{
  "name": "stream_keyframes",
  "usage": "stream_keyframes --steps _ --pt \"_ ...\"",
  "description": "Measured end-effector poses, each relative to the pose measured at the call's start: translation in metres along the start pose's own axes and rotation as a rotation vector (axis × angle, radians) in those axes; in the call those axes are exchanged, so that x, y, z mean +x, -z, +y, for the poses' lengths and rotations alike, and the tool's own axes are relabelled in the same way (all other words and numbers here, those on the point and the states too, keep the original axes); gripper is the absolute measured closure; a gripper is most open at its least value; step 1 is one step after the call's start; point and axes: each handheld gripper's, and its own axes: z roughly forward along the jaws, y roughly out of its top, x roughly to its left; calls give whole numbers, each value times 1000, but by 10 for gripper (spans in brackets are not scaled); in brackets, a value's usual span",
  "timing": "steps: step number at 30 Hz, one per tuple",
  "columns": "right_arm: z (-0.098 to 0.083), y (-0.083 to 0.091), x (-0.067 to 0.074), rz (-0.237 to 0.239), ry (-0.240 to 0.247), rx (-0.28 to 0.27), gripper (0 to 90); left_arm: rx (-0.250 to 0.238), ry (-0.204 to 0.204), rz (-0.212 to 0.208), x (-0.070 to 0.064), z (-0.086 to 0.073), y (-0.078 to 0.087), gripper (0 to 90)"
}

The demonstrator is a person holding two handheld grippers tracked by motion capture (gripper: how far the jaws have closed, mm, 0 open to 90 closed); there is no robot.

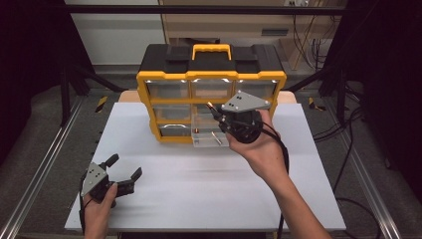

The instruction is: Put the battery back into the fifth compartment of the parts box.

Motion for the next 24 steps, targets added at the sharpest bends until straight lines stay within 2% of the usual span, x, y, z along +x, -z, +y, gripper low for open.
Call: stream_keyframes --steps 5,12,24 --pt "2 -8 -7 17 -14 31 773 0 1 -1 0 0 0 23" --pt "-4 -22 -14 47 -16 105 773 -2 1 -1 0 0 0 23" --pt "-9 -39 -15 94 -24 188 773 -2 2 -5 0 0 -1 23"
